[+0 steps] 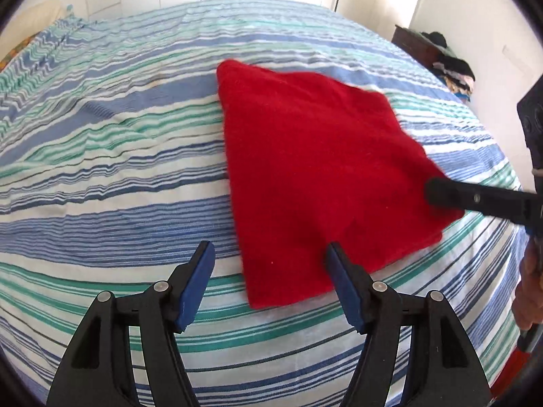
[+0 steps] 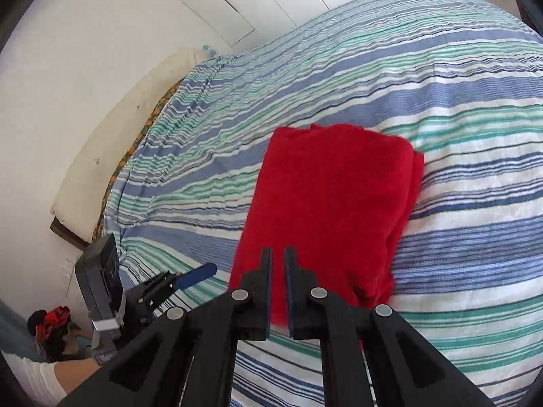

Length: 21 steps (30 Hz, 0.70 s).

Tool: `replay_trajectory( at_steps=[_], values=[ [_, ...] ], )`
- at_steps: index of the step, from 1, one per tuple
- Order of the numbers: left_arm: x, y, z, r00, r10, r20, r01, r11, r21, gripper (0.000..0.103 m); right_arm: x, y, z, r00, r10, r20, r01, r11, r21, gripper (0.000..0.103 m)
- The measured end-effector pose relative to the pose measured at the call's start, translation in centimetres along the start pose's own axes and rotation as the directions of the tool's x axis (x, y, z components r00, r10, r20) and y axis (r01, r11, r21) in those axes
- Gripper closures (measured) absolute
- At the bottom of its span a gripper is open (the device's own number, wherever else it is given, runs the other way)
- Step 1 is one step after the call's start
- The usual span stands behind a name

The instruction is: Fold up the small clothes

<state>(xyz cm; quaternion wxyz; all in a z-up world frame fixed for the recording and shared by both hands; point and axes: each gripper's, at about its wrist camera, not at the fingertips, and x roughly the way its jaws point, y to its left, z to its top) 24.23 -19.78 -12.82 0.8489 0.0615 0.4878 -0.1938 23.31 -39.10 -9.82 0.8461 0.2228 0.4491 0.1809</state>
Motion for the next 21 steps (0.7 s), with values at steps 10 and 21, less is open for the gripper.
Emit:
replay_trajectory(
  at_steps=[10, 21],
  values=[
    [-3.7, 1.5, -2.0, 0.994, 0.109, -0.012, -0.109, 0.994, 0.015, 0.023, -1.4, 0.5, -6.9, 0.971, -0.232, 0.064, 0.229, 0.972, 0.042, 0.052],
    [-4.6, 2.4, -1.3, 0.979, 0.203, -0.011, -0.202, 0.979, 0.01, 0.023, -3.8, 0.5, -9.1, 0.964, -0.251, 0.084, 0.249, 0.968, 0.035, 0.031]
  ],
)
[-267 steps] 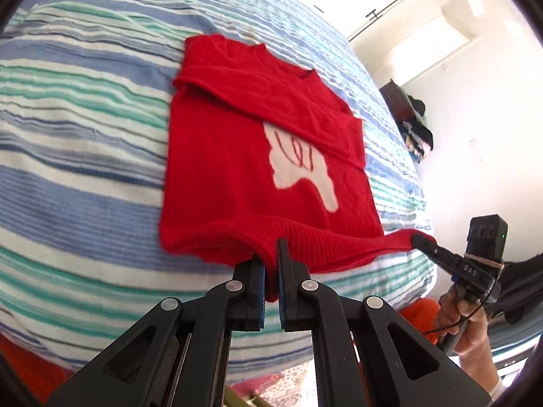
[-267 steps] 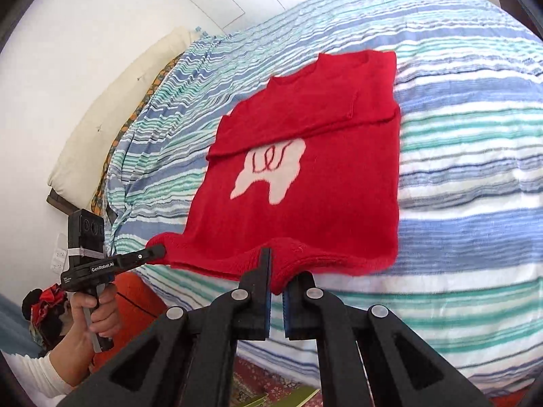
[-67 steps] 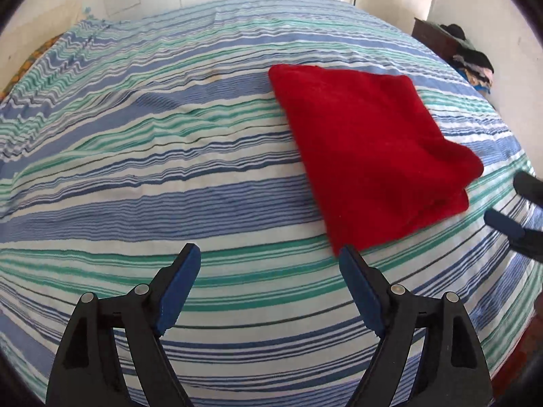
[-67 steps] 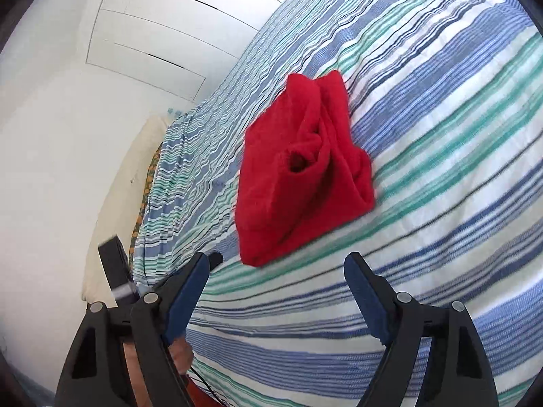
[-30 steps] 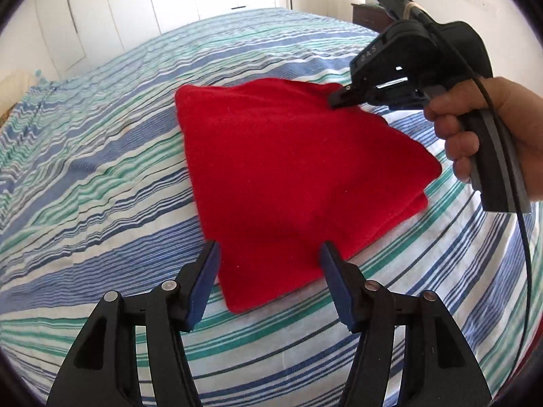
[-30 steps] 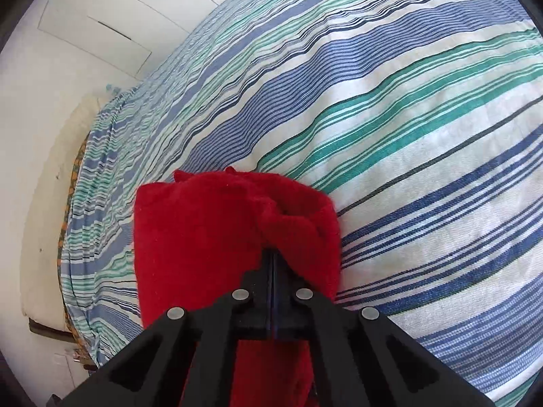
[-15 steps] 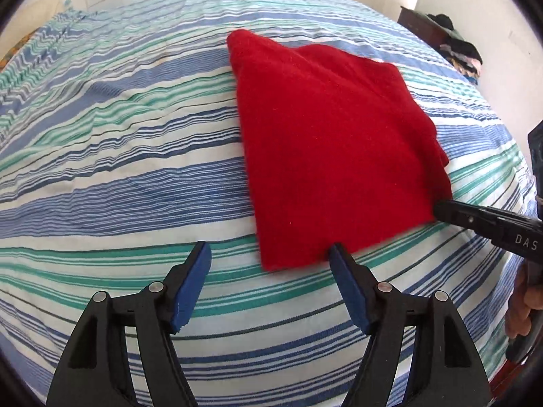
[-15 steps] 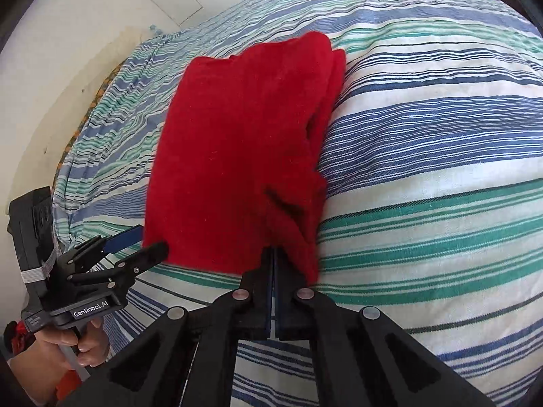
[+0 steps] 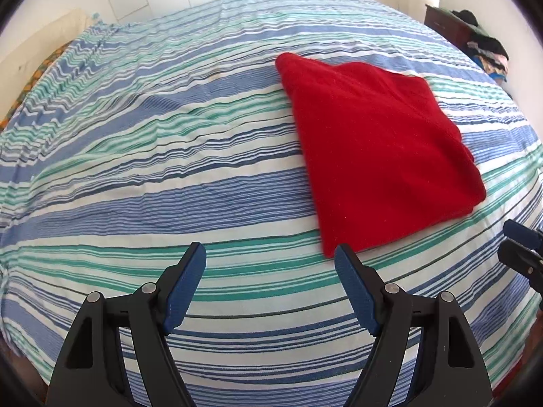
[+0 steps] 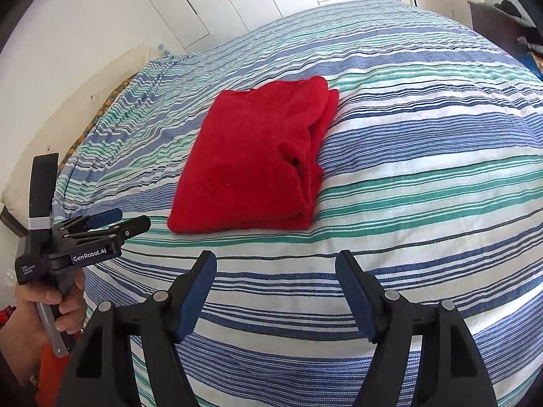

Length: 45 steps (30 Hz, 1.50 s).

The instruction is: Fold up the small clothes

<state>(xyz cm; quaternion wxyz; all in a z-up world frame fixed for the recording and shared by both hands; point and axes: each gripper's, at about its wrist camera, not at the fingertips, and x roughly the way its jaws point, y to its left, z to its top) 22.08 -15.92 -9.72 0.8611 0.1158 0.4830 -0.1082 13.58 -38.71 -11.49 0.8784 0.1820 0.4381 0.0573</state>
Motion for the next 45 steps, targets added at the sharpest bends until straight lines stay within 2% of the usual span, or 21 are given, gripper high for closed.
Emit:
replay_trajectory(
  at_steps=[4, 6, 8, 10, 13, 16, 20, 21, 22, 23, 24, 26, 28, 31, 35, 38, 40, 41, 43, 44, 45],
  values=[
    [0.5, 0.6, 0.7, 1.0, -0.025, -0.005, 0.025, 1.0, 0.006, 0.023, 0.2, 0.1, 0.5, 1.0, 0.014, -0.002, -0.014, 1.0, -0.007, 0.031],
    [1.0, 2.1, 1.5, 0.993, -0.115, -0.015, 0.114, 0.992, -0.046, 0.022, 0.3, -0.1, 1.4, 0.999, 0.039, -0.007, -0.039, 0.999, -0.013, 0.031],
    [1.8, 4.2, 2.5, 0.975, -0.219, -0.022, 0.213, 0.965, -0.15, 0.018, 0.0, -0.9, 3.0, 0.998, 0.059, 0.018, -0.059, 0.998, 0.015, 0.031],
    [3.0, 5.9, 3.8, 0.948, -0.319, -0.021, 0.304, 0.921, -0.245, 0.014, 0.0, -2.6, 5.3, 0.995, 0.081, 0.056, -0.086, 0.993, 0.08, 0.028],
    [5.3, 5.8, 5.5, 0.911, -0.409, -0.051, 0.378, 0.879, -0.292, 0.013, 2.0, -5.2, 8.3, 0.989, 0.142, 0.041, -0.148, 0.968, 0.201, 0.025],
    [7.8, 3.3, 6.6, 0.881, -0.46, -0.109, 0.422, 0.87, -0.257, 0.013, 5.7, -6.6, 10.2, 0.971, 0.24, -0.009, -0.227, 0.929, 0.292, 0.025],
    [10.4, 0.7, 6.5, 0.87, -0.458, -0.182, 0.411, 0.878, -0.247, 0.014, 10.8, -6.6, 10.3, 0.948, 0.298, -0.115, -0.245, 0.909, 0.336, 0.026],
    [10.5, 0.8, 6.4, 0.867, -0.467, -0.172, 0.416, 0.87, -0.266, 0.021, 11.8, -6.3, 10.1, 0.943, 0.298, -0.148, -0.238, 0.915, 0.327, 0.032],
    [10.5, 0.7, 6.5, 0.837, -0.519, -0.172, 0.463, 0.84, -0.282, 0.058, 12.1, -5.8, 10.1, 0.95, 0.267, -0.164, -0.211, 0.932, 0.296, 0.04],
    [10.5, 0.8, 6.7, 0.802, -0.566, -0.193, 0.497, 0.81, -0.311, 0.073, 12.2, -5.6, 10.2, 0.945, 0.28, -0.17, -0.225, 0.932, 0.283, 0.072],
    [10.2, 1.1, 7.2, 0.803, -0.566, -0.187, 0.492, 0.806, -0.329, 0.075, 12.4, -5.6, 10.4, 0.929, 0.326, -0.176, -0.261, 0.913, 0.312, 0.081],
    [9.3, 1.7, 8.6, 0.803, -0.569, -0.178, 0.5, 0.805, -0.32, 0.077, 11.6, -5.2, 11.3, 0.937, 0.307, -0.165, -0.247, 0.919, 0.308, 0.082],
    [7.8, 2.3, 10.5, 0.819, -0.552, -0.153, 0.497, 0.818, -0.289, 0.078, 10.6, -4.0, 12.8, 0.946, 0.286, -0.151, -0.24, 0.935, 0.263, 0.083],
    [4.3, 4.0, 14.2, 0.854, -0.516, -0.063, 0.489, 0.839, -0.238, 0.078, 8.5, -1.3, 16.3, 0.956, 0.281, -0.086, -0.262, 0.947, 0.188, 0.083],
    [-0.8, 7.4, 17.6, 0.86, -0.506, 0.071, 0.508, 0.832, -0.223, 0.078, 4.5, 3.6, 21.5, 0.953, 0.302, 0.019, -0.303, 0.952, 0.05, 0.083],
    [-2.9, 9.3, 17.6, 0.86, -0.493, 0.128, 0.51, 0.833, -0.215, 0.077, 2.5, 6.5, 23.5, 0.939, 0.339, 0.064, -0.338, 0.941, -0.034, 0.083],
    [-2.5, 9.4, 16.5, 0.876, -0.47, 0.109, 0.483, 0.852, -0.203, 0.074, 2.5, 7.6, 23.4, 0.933, 0.354, 0.059, -0.352, 0.935, -0.05, 0.083],
    [-1.7, 9.2, 15.6, 0.89, -0.447, 0.084, 0.455, 0.867, -0.202, 0.066, 3.0, 7.6, 22.8, 0.934, 0.355, 0.044, -0.353, 0.935, -0.042, 0.082],
    [0.4, 8.6, 12.5, 0.939, -0.345, 0.009, 0.338, 0.916, -0.218, 0.052, 5.1, 7.0, 20.9, 0.946, 0.324, -0.019, -0.324, 0.946, -0.005, 0.073],
    [1.1, 8.5, 10.5, 0.957, -0.29, -0.024, 0.278, 0.937, -0.213, 0.05, 6.5, 6.5, 19.5, 0.96, 0.273, -0.067, -0.273, 0.962, 0.016, 0.058],
    [1.4, 8.2, 8.1, 0.968, -0.249, -0.042, 0.236, 0.952, -0.197, 0.05, 7.5, 5.7, 17.7, 0.973, 0.203, -0.111, -0.201, 0.979, 0.022, 0.036]
  ],
)
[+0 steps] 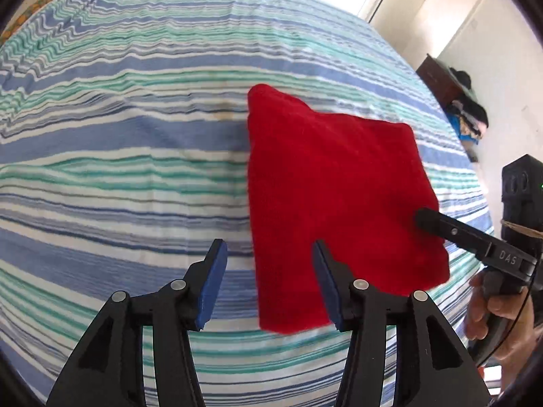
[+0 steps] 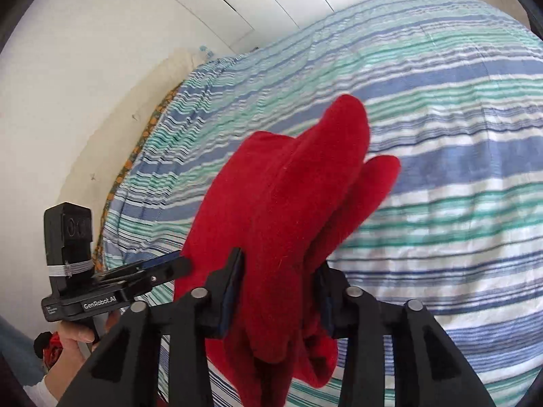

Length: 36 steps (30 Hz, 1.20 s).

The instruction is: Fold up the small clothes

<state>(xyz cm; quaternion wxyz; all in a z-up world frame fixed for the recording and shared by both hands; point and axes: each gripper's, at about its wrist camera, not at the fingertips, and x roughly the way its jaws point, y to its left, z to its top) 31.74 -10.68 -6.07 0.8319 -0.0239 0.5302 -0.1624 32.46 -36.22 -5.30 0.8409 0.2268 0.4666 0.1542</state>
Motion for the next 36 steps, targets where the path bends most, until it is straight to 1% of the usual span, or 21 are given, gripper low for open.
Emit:
replay_trajectory(
  at_steps=[1, 2, 3, 4, 5, 6, 8, 9, 11, 14, 17, 21, 23, 25, 28, 29, 30, 31, 33, 36],
  values=[
    [0.0, 0.2, -2.6, 1.0, 0.026, -0.003, -0.026, 0.999, 0.019, 0.048, 0.4, -1.0, -2.0, 0.997, -0.073, -0.023, 0.073, 0.997, -0.006, 0.028],
    [-0.2, 0.5, -5.3, 0.999, 0.043, -0.004, -0.043, 0.998, 0.037, 0.044, 0.2, -1.8, -4.2, 0.991, -0.129, -0.028, 0.128, 0.991, -0.029, 0.026],
    [-0.6, 0.7, -8.0, 0.998, 0.066, -0.003, -0.066, 0.996, 0.055, 0.041, -0.4, -2.2, -6.4, 0.985, -0.168, -0.027, 0.166, 0.985, -0.054, 0.025],
    [-1.3, 0.7, -10.6, 0.995, 0.097, 0.004, -0.097, 0.993, 0.074, 0.032, -1.2, -2.5, -8.5, 0.981, -0.193, -0.022, 0.191, 0.979, -0.068, 0.024],
    [-2.0, 0.6, -12.9, 0.991, 0.134, 0.017, -0.135, 0.987, 0.091, 0.023, -2.2, -2.7, -10.6, 0.976, -0.216, -0.016, 0.215, 0.974, -0.075, 0.019],
    [-2.6, 0.5, -14.9, 0.984, 0.174, 0.035, -0.177, 0.979, 0.105, 0.021, -3.2, -2.7, -12.6, 0.97, -0.243, -0.005, 0.242, 0.967, -0.081, 0.012],
    [-3.9, 0.0, -17.3, 0.967, 0.249, 0.061, -0.255, 0.959, 0.121, 0.014, -5.6, -2.2, -16.3, 0.957, -0.288, 0.028, 0.289, 0.952, -0.101, 0.007],
    [-4.3, -0.1, -17.9, 0.957, 0.281, 0.067, -0.287, 0.95, 0.124, 0.013, -6.5, -1.6, -17.8, 0.952, -0.303, 0.041, 0.306, 0.945, -0.112, 0.007],
    [-5.2, -0.3, -18.4, 0.939, 0.333, 0.084, -0.341, 0.933, 0.116, 0.006, -8.1, -0.6, -20.5, 0.945, -0.321, 0.061, 0.326, 0.937, -0.124, 0.007],
    [-6.7, -0.1, -18.5, 0.913, 0.382, 0.142, -0.396, 0.914, 0.091, 0.005, -9.3, 1.9, -22.9, 0.934, -0.344, 0.097, 0.354, 0.927, -0.121, 0.007],
    [-8.2, -0.2, -18.6, 0.897, 0.407, 0.174, -0.427, 0.899, 0.095, 0.005, -10.2, 4.1, -24.2, 0.92, -0.374, 0.119, 0.388, 0.913, -0.129, 0.006],
    [-10.8, -0.1, -18.4, 0.894, 0.392, 0.218, -0.415, 0.907, 0.075, 0.004, -11.5, 7.4, -25.2, 0.909, -0.392, 0.139, 0.411, 0.899, -0.152, 0.006],
    [-11.8, -0.2, -18.4, 0.889, 0.394, 0.235, -0.418, 0.907, 0.061, 0.004, -11.9, 8.8, -25.2, 0.904, -0.403, 0.142, 0.424, 0.89, -0.167, 0.006],
    [-12.6, -0.1, -18.4, 0.884, 0.397, 0.248, -0.421, 0.906, 0.049, 0.004, -12.1, 9.9, -25.2, 0.897, -0.416, 0.147, 0.438, 0.88, -0.183, 0.006],
    [-13.7, 0.0, -18.5, 0.883, 0.389, 0.263, -0.41, 0.912, 0.029, 0.004, -12.6, 11.1, -25.0, 0.892, -0.423, 0.16, 0.449, 0.871, -0.2, 0.006],
    [-14.1, 0.1, -18.5, 0.883, 0.383, 0.271, -0.403, 0.915, 0.02, 0.004, -12.8, 11.3, -24.9, 0.891, -0.424, 0.163, 0.45, 0.869, -0.204, 0.005],
    [-14.4, 0.2, -18.7, 0.882, 0.379, 0.281, -0.397, 0.918, 0.008, 0.004, -12.9, 11.6, -24.9, 0.889, -0.428, 0.164, 0.455, 0.865, -0.211, 0.0],
    [-14.8, 0.3, -18.9, 0.88, 0.372, 0.293, -0.388, 0.921, -0.004, 0.004, -13.1, 11.8, -24.8, 0.886, -0.432, 0.169, 0.461, 0.86, -0.217, 0.0],
    [-15.5, 0.2, -19.3, 0.884, 0.349, 0.312, -0.365, 0.931, -0.007, 0.004, -13.4, 12.4, -24.9, 0.876, -0.449, 0.173, 0.48, 0.845, -0.236, 0.0],
    [-15.9, 0.0, -20.0, 0.889, 0.353, 0.29, -0.373, 0.928, 0.013, 0.004, -13.5, 12.9, -25.0, 0.856, -0.498, 0.135, 0.516, 0.819, -0.251, 0.0]
  ],
)
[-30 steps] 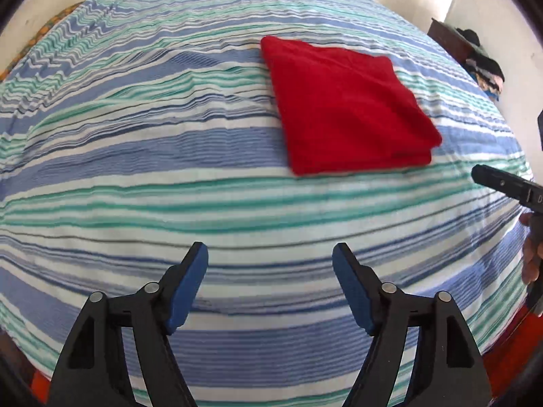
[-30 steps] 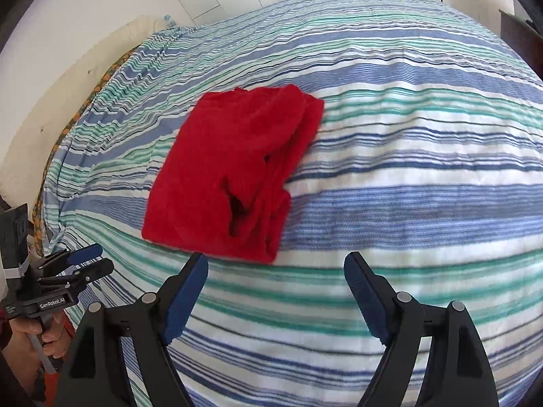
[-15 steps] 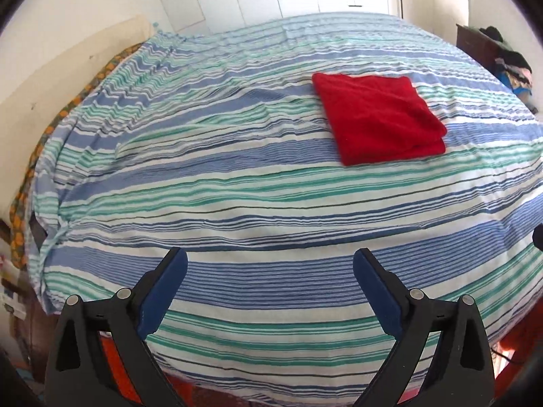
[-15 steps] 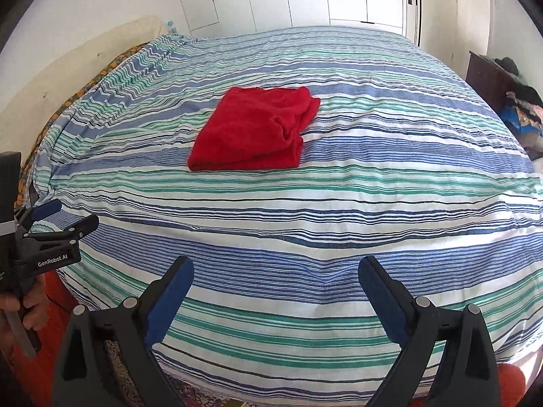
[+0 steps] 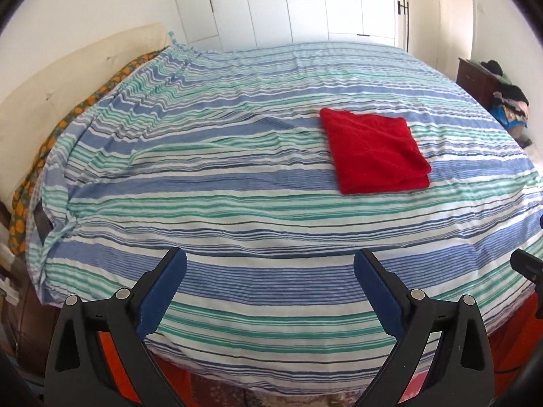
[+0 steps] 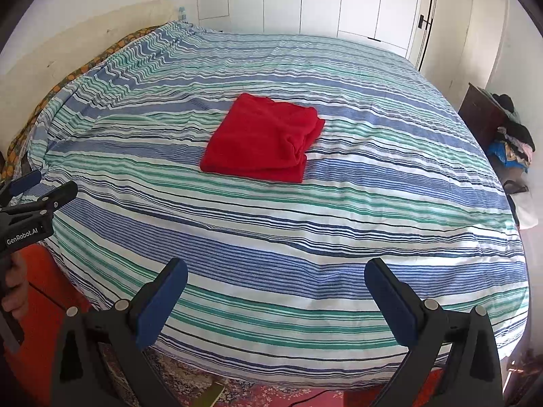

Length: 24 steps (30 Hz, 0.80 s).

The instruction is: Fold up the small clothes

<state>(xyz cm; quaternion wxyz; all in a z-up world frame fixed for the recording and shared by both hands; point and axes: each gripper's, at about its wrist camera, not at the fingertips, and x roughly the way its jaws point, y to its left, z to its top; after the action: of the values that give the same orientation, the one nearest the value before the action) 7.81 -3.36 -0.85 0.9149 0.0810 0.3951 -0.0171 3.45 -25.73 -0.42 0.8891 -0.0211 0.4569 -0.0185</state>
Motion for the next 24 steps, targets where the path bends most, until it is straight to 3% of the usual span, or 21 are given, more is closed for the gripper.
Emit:
replay_trajectory(
  at_steps=[10, 15, 18, 24],
  values=[
    [-1.3, 0.0, -1.0, 0.991, -0.065, -0.118, 0.071, 0.997, 0.044, 0.003, -1.6, 0.8, -1.6, 0.998, 0.032, -0.061, -0.034, 0.999, -0.026, 0.0],
    [-2.8, -0.8, -1.2, 0.991, -0.075, -0.111, 0.087, 0.991, 0.101, 0.001, -2.7, 1.9, -1.6, 0.998, -0.003, -0.065, -0.002, 0.997, -0.071, 0.0],
    [-3.8, -1.0, -1.3, 0.989, -0.095, -0.115, 0.107, 0.989, 0.106, 0.0, -3.8, 2.1, -1.2, 0.998, 0.02, -0.055, -0.023, 0.998, -0.052, 0.0],
    [-4.3, -2.0, -1.9, 0.984, -0.064, -0.168, 0.087, 0.987, 0.133, 0.0, -5.4, 3.0, -0.6, 0.999, 0.011, -0.045, -0.013, 0.998, -0.055, 0.0]
  ],
)
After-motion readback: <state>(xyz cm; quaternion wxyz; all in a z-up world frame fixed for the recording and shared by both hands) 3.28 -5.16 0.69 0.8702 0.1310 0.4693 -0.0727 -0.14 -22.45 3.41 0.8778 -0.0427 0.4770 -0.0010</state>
